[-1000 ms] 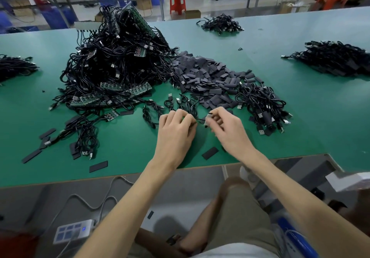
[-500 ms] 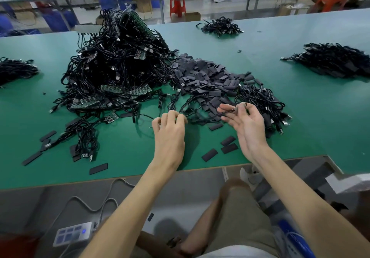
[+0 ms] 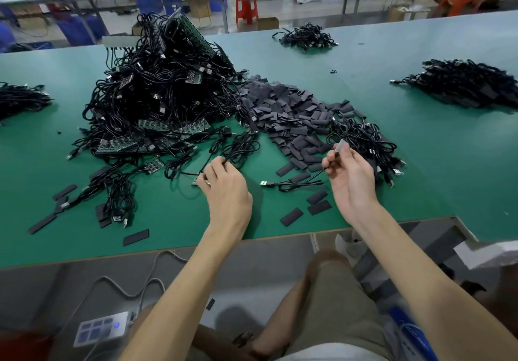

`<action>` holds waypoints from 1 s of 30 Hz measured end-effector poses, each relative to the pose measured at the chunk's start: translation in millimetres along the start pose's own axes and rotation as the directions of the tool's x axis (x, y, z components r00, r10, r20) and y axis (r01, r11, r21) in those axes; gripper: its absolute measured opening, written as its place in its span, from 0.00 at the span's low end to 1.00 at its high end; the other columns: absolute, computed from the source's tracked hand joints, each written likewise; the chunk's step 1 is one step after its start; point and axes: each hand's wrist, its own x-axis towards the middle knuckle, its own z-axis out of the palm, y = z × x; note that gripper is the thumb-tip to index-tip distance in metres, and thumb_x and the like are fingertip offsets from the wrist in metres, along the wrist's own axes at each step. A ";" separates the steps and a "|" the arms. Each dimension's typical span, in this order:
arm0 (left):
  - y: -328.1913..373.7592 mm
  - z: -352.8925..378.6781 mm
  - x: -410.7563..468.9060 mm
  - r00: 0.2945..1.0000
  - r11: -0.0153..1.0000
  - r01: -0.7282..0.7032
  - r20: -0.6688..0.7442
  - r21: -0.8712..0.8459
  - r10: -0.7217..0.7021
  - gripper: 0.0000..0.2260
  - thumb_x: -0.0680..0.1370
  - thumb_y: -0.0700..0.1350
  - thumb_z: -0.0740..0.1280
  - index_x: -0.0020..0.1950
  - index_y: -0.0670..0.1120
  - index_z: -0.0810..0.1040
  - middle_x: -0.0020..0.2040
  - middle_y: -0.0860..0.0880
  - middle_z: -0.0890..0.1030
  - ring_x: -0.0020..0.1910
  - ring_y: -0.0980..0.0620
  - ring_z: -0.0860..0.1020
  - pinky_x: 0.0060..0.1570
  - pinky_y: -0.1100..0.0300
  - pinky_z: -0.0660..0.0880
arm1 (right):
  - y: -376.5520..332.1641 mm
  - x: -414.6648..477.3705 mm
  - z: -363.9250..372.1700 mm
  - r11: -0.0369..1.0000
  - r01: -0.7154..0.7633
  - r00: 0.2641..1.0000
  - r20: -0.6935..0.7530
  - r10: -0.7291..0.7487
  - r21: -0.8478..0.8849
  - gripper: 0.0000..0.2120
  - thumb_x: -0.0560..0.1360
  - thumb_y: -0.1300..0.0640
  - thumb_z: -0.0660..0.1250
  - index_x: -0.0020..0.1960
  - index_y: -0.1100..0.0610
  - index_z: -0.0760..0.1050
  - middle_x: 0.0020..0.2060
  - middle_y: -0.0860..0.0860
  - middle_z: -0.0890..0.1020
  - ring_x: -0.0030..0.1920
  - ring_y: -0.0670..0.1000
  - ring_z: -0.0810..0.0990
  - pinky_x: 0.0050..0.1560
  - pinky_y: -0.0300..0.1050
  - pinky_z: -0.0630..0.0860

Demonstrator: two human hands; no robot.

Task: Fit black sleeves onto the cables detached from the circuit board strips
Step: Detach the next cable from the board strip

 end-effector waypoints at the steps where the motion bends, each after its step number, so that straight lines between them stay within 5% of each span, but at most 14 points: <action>1: 0.7 0.6 -0.8 1.000 1.000 -0.018 -0.015 -0.018 0.018 0.18 0.73 0.30 0.60 0.63 0.38 0.72 0.72 0.40 0.66 0.69 0.40 0.63 0.69 0.46 0.57 | 0.4 0.1 0.6 1.000 -0.007 1.000 0.008 0.007 -0.011 0.07 0.84 0.56 0.63 0.53 0.59 0.76 0.37 0.50 0.81 0.38 0.48 0.79 0.40 0.39 0.77; 6: 5.4 -4.3 -1.6 0.982 0.974 -0.123 -0.166 -0.189 0.092 0.20 0.75 0.31 0.63 0.67 0.39 0.74 0.69 0.40 0.70 0.67 0.40 0.67 0.66 0.48 0.60 | 1.2 0.0 3.4 0.995 0.002 0.999 0.047 0.002 -0.097 0.08 0.84 0.65 0.60 0.56 0.62 0.78 0.40 0.50 0.82 0.41 0.48 0.81 0.42 0.39 0.77; 10: 12.2 -6.0 5.3 0.936 0.894 -0.347 -0.169 -0.283 0.310 0.12 0.82 0.37 0.64 0.64 0.43 0.78 0.60 0.46 0.76 0.59 0.45 0.74 0.60 0.52 0.62 | 2.7 -2.0 3.1 0.984 0.041 0.995 0.102 -0.023 -0.176 0.09 0.84 0.65 0.61 0.57 0.61 0.80 0.42 0.51 0.82 0.44 0.47 0.80 0.46 0.38 0.77; 17: 41.1 -0.4 34.6 0.915 0.900 -0.364 0.087 -0.239 0.393 0.14 0.80 0.53 0.69 0.62 0.48 0.82 0.57 0.47 0.78 0.60 0.45 0.72 0.60 0.52 0.62 | 5.6 -3.2 5.1 0.951 0.103 0.985 0.160 -0.058 -0.291 0.08 0.83 0.66 0.62 0.57 0.60 0.79 0.42 0.52 0.85 0.44 0.49 0.83 0.51 0.41 0.79; 26: 47.2 -1.6 34.1 0.887 0.886 -0.460 0.016 -0.067 0.462 0.12 0.85 0.48 0.60 0.56 0.44 0.81 0.53 0.45 0.79 0.53 0.43 0.77 0.54 0.51 0.69 | 5.9 -3.4 5.3 0.960 0.083 0.985 0.166 -0.039 -0.267 0.08 0.84 0.65 0.61 0.56 0.63 0.79 0.42 0.53 0.86 0.44 0.49 0.83 0.49 0.41 0.80; 30: 39.8 -3.7 28.4 0.954 0.823 -0.278 -0.046 -0.494 0.295 0.08 0.84 0.46 0.64 0.52 0.45 0.82 0.45 0.49 0.81 0.43 0.50 0.79 0.45 0.56 0.74 | 5.5 -3.8 5.2 0.949 0.101 0.983 0.179 -0.048 -0.300 0.08 0.83 0.65 0.63 0.57 0.61 0.80 0.44 0.55 0.85 0.45 0.50 0.82 0.50 0.42 0.79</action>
